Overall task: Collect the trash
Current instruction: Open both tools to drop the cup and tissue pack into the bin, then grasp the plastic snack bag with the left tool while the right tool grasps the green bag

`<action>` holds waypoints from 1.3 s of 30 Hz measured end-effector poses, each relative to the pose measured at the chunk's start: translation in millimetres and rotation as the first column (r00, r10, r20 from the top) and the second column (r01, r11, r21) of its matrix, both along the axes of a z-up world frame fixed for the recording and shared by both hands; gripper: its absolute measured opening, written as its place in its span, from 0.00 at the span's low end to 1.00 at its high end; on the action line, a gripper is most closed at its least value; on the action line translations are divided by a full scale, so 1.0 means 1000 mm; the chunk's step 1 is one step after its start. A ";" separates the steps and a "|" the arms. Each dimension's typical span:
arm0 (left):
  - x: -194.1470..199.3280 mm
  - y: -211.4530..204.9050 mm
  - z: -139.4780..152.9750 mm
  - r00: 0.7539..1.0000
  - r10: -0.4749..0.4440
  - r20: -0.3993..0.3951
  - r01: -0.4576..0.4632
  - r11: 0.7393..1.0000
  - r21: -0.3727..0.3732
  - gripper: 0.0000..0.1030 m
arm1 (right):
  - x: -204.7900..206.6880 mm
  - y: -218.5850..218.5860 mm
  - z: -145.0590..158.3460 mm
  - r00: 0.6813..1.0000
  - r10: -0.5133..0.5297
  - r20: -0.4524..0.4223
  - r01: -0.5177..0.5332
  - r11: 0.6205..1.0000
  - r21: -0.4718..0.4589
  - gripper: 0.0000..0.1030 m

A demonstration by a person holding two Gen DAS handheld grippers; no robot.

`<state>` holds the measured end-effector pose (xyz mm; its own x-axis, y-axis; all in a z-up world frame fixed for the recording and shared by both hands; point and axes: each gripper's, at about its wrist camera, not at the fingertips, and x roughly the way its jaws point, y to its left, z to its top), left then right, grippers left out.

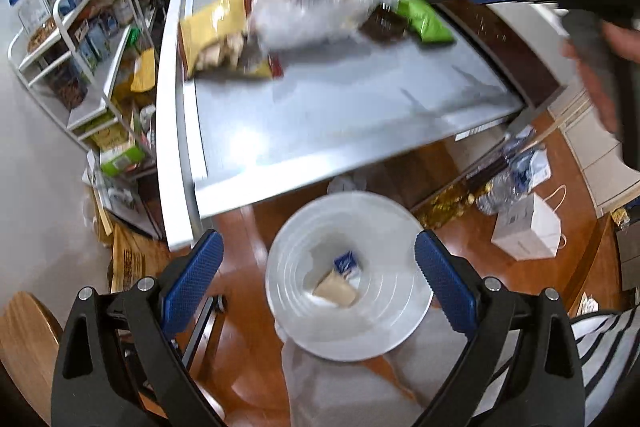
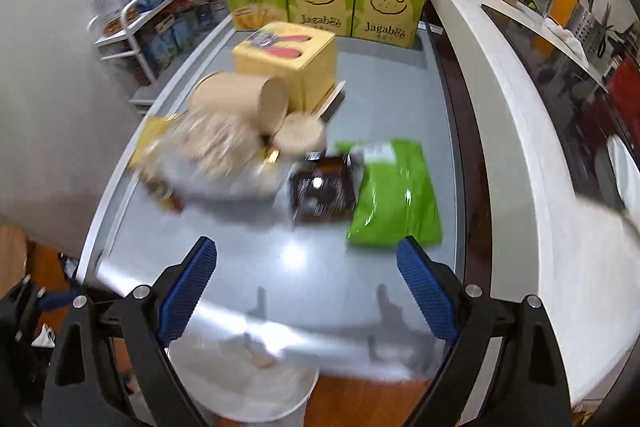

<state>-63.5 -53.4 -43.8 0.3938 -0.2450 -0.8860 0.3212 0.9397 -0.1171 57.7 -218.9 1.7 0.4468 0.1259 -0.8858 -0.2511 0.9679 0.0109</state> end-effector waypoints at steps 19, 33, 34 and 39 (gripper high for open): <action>0.019 0.016 0.010 1.000 0.020 0.013 -0.019 0.999 -0.043 0.95 | 0.049 0.013 -0.055 0.984 0.043 -0.171 -0.018 0.989 0.148 0.93; 0.044 0.018 0.020 0.999 0.017 0.043 -0.014 0.998 -0.056 0.95 | 0.047 -0.010 -0.020 0.989 -0.138 -0.044 0.139 0.990 0.014 0.76; 0.047 0.017 0.022 0.999 0.015 0.048 -0.012 0.998 -0.059 0.95 | 0.053 -0.010 -0.024 0.988 -0.147 -0.055 0.147 0.989 -0.001 0.72; 0.053 0.015 0.028 0.997 0.014 0.070 -0.009 0.998 -0.069 0.95 | 0.077 -0.016 -0.039 0.973 -0.212 -0.088 0.209 0.977 -0.037 0.59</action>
<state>-10.4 -38.8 -15.8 0.4574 -0.2994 -0.8373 0.3204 0.9339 -0.1589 134.6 -235.2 -37.1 0.3781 0.0124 -0.9257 -0.0406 0.9992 -0.0032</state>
